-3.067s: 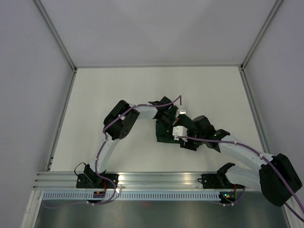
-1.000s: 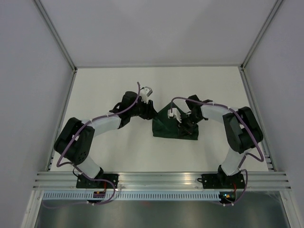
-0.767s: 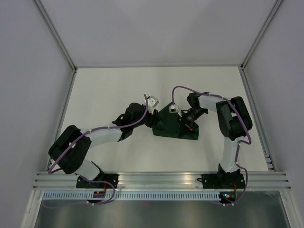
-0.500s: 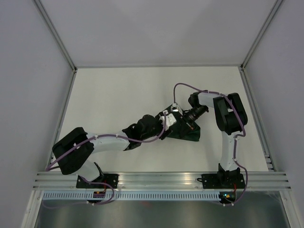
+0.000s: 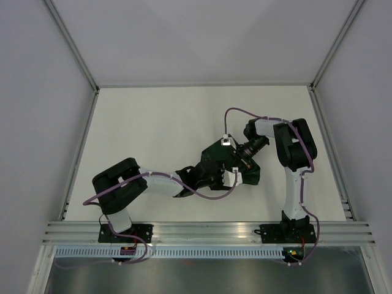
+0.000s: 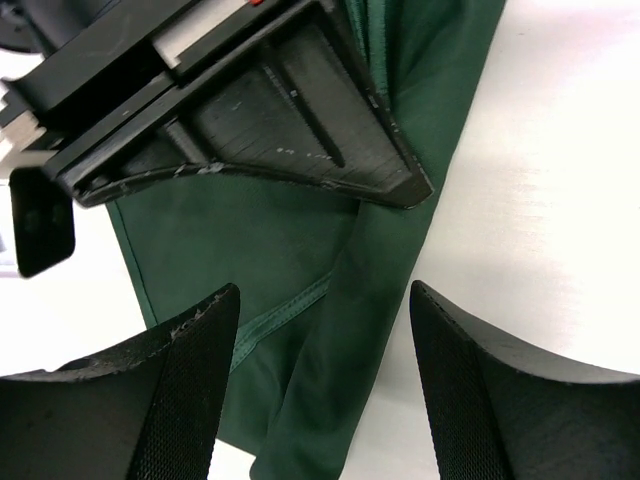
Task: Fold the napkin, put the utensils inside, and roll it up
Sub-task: Roll the napkin at the center of the board.
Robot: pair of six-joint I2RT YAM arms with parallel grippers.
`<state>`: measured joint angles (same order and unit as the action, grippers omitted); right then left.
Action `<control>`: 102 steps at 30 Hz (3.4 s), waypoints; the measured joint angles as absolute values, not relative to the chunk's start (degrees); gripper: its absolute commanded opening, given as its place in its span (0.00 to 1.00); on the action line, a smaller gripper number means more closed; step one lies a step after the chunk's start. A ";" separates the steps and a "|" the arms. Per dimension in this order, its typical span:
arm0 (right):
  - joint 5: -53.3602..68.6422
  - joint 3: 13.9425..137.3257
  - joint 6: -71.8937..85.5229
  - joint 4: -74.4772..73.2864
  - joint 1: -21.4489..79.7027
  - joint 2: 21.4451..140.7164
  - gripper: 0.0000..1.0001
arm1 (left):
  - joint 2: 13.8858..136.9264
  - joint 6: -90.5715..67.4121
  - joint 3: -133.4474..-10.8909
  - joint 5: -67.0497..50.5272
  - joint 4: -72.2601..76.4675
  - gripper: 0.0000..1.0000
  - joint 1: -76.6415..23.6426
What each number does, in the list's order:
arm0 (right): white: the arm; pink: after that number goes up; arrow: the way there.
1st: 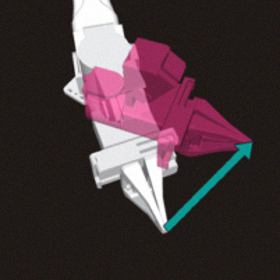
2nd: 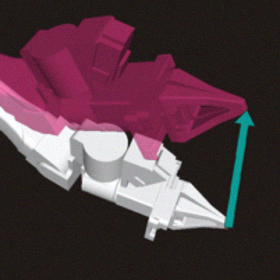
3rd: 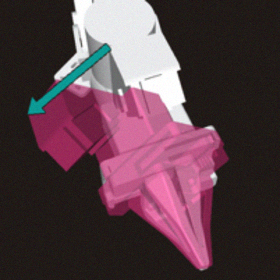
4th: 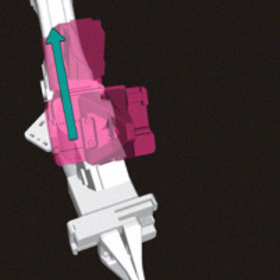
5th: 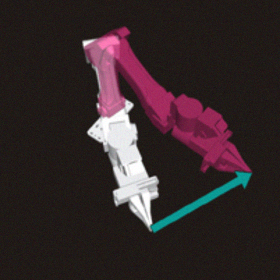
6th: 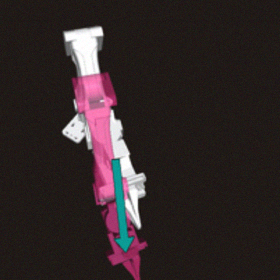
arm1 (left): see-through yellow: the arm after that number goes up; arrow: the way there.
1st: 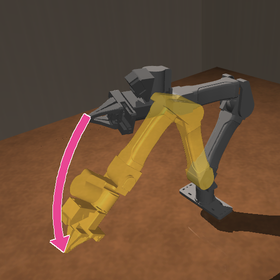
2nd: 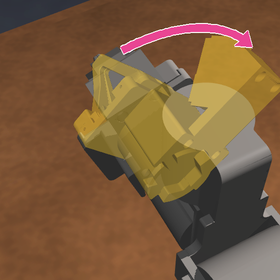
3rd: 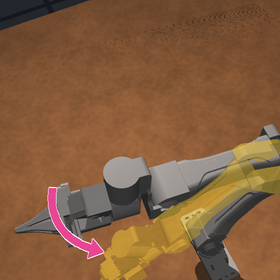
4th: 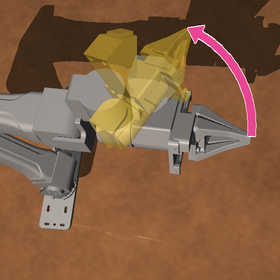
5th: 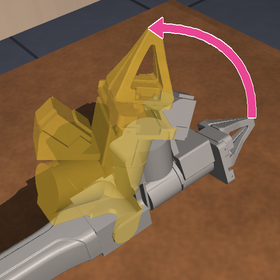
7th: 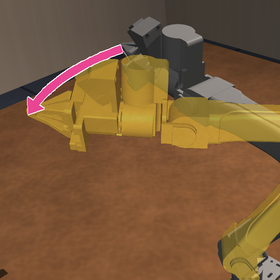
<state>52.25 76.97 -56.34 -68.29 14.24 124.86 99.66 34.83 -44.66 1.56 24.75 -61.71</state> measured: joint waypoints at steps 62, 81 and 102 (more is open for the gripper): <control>36.01 55.94 -35.38 -33.01 7.01 89.43 0.57 | 117.58 12.10 -67.46 -36.58 9.10 0.02 -49.76; 24.82 29.98 -42.00 -21.76 22.24 67.24 0.61 | 125.12 5.28 -78.06 -50.81 -3.57 0.02 -46.30; 17.82 27.11 -43.38 -12.45 29.34 70.15 0.28 | 128.11 2.46 -81.78 -55.86 -9.21 0.12 -45.41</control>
<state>17.82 27.11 -43.38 -12.45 29.34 70.15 128.11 2.46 -81.78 -55.86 -9.21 -45.41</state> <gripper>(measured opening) 0.410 0.074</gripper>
